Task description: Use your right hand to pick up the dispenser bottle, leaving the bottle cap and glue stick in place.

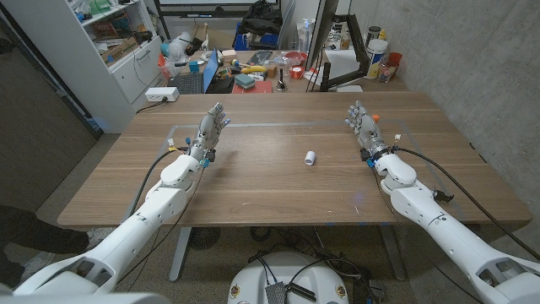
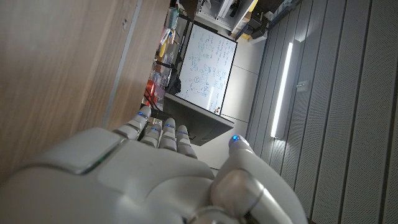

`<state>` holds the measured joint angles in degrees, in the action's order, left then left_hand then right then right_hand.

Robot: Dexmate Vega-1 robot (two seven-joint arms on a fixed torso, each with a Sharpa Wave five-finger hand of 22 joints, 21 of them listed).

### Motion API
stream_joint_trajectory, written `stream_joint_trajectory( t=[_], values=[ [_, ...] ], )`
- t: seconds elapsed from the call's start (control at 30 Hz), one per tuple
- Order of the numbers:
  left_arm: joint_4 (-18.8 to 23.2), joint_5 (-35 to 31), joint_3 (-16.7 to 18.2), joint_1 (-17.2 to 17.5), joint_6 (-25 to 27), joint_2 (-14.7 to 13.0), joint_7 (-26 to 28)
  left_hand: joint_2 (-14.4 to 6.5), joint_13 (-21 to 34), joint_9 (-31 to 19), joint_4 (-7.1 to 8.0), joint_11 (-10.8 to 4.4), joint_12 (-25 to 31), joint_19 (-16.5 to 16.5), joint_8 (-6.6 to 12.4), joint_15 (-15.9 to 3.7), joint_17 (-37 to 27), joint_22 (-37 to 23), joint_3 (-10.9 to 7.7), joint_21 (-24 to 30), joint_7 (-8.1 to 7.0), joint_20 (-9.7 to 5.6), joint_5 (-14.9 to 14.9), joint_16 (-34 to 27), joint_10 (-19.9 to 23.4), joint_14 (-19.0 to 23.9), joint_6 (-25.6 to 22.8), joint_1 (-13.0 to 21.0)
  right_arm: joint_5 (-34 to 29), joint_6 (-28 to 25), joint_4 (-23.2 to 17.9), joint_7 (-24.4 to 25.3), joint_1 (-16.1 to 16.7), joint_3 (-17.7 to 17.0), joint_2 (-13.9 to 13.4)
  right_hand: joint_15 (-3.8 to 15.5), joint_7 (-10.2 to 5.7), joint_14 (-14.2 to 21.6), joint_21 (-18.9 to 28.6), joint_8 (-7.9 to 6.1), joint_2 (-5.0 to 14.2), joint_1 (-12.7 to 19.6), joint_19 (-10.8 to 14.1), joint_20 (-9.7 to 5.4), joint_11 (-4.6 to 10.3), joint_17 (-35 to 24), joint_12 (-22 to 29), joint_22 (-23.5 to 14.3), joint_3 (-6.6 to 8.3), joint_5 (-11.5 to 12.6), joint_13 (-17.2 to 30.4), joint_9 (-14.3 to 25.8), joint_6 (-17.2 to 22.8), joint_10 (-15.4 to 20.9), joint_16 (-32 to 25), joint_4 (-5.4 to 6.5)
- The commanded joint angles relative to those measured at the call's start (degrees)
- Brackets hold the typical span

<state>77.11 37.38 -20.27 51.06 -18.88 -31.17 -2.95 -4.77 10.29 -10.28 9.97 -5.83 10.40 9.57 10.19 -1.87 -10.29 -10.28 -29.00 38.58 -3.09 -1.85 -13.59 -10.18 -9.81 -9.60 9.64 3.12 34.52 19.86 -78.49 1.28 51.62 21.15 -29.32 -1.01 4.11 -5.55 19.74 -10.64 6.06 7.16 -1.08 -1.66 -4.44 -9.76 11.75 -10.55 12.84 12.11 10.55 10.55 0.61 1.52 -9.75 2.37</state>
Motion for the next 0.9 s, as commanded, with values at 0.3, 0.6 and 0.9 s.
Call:
stream_joint_trajectory(
  t=[0.3, 0.6, 0.9],
  values=[
    [3.15, 0.86, 1.55, 3.65, -2.67, -2.02, 0.07, -4.29, 0.12, -0.23, -0.04, -0.20, 0.48, 6.10, 0.42, -1.55, -0.19, -0.26, -0.35, 0.32, -0.02, -2.17, -0.31, -0.46, -1.55, -2.66, 3.97, -0.08, -1.98, 0.92, -3.06, 0.29, 0.58, 0.88, -0.78, -0.17, 0.48, -0.26, 0.32, -0.37, -0.22, 0.38, 0.28, -1.57, -0.36, -0.13, 0.32, -0.25, 0.20, 0.30, 0.18, 0.07, 0.25, 0.23, -0.46, 0.04],
    [2.15, 1.21, 1.49, 3.23, -3.14, -1.47, -0.11, -4.27, 0.12, -0.23, -0.07, -0.19, 0.63, 5.91, 0.62, -1.41, -0.16, -0.27, -0.36, 0.29, -0.05, -2.09, -0.30, -0.54, -1.32, -2.54, 3.57, -0.09, -2.39, 0.60, -1.43, -1.20, -1.41, 1.11, -1.31, -0.48, 0.68, 0.54, 0.36, -0.79, -0.47, 0.57, 0.93, -1.33, -0.42, -0.05, 0.86, -0.25, 0.09, 0.34, 0.19, 0.08, 1.44, 1.60, -0.68, -0.22],
    [0.05, 1.41, 0.92, 1.75, -3.33, -0.74, -1.45, -4.29, 0.11, -0.23, -0.10, -0.13, 0.70, 5.83, 0.69, -1.44, -0.13, -0.27, -0.41, 0.21, -0.01, -2.06, -0.29, -0.58, -1.28, -2.50, 3.42, -0.07, -4.34, 0.41, -1.95, -0.61, -2.10, 1.44, -2.18, -0.55, 0.70, 0.68, 0.30, -0.86, -0.55, 0.77, 1.10, -1.30, -0.48, -0.03, 0.94, -0.24, 0.09, 0.36, 0.20, 0.10, 1.78, 1.89, -0.64, -0.42]
  ],
)
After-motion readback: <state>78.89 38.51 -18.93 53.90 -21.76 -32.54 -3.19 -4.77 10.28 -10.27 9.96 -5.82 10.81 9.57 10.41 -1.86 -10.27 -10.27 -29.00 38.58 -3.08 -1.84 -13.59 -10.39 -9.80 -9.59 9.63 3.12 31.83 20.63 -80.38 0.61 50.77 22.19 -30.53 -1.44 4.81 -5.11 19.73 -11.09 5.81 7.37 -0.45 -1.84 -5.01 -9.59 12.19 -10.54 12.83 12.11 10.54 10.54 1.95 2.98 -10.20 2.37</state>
